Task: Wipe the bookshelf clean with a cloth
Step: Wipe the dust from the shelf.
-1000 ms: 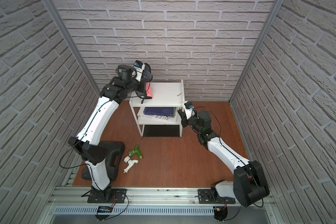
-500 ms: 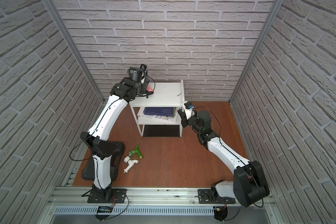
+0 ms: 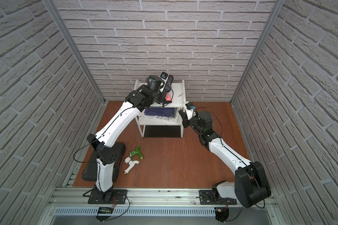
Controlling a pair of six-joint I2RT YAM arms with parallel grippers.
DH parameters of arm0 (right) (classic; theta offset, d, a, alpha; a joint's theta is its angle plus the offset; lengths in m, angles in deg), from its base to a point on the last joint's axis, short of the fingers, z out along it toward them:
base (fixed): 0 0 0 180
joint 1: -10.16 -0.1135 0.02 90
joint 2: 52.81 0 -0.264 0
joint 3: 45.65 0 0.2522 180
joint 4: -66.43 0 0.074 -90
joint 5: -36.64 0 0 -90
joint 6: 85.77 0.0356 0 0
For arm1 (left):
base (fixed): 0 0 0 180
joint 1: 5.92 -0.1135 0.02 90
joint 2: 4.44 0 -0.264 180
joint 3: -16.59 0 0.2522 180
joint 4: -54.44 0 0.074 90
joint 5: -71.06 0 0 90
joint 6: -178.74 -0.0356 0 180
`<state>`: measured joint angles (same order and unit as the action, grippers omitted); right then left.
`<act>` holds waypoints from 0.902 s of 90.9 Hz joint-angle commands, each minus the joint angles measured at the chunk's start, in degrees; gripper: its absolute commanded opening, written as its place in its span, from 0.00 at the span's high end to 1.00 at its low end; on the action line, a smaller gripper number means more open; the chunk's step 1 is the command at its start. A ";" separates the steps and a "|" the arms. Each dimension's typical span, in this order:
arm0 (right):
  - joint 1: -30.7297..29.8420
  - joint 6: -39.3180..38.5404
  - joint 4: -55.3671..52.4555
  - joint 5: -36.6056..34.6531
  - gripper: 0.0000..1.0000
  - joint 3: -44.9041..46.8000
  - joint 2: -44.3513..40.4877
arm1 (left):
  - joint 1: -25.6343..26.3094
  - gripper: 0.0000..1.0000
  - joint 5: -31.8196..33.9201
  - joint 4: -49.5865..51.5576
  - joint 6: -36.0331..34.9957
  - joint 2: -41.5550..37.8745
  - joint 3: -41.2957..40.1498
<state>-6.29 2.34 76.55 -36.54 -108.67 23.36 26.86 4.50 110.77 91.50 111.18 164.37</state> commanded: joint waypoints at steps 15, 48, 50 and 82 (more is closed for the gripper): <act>0.72 2.39 0.05 -2.00 0.85 2.31 0.56 | 5.63 1.00 -16.95 -12.66 7.33 -9.80 -17.03; 0.71 2.23 -1.20 -2.41 0.83 2.30 -0.60 | 0.18 1.00 5.43 -18.68 9.37 -28.68 -41.68; 0.78 2.39 -1.14 -2.49 0.83 2.34 -0.62 | 0.05 1.00 6.19 -19.19 10.07 -29.57 -43.04; 0.71 4.74 0.25 -2.24 0.80 2.67 -1.10 | 8.93 1.00 -9.88 -23.60 9.90 -23.77 -38.38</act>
<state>-6.29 5.58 77.33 -37.21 -107.27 23.25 33.91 -4.05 86.44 102.61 87.86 126.27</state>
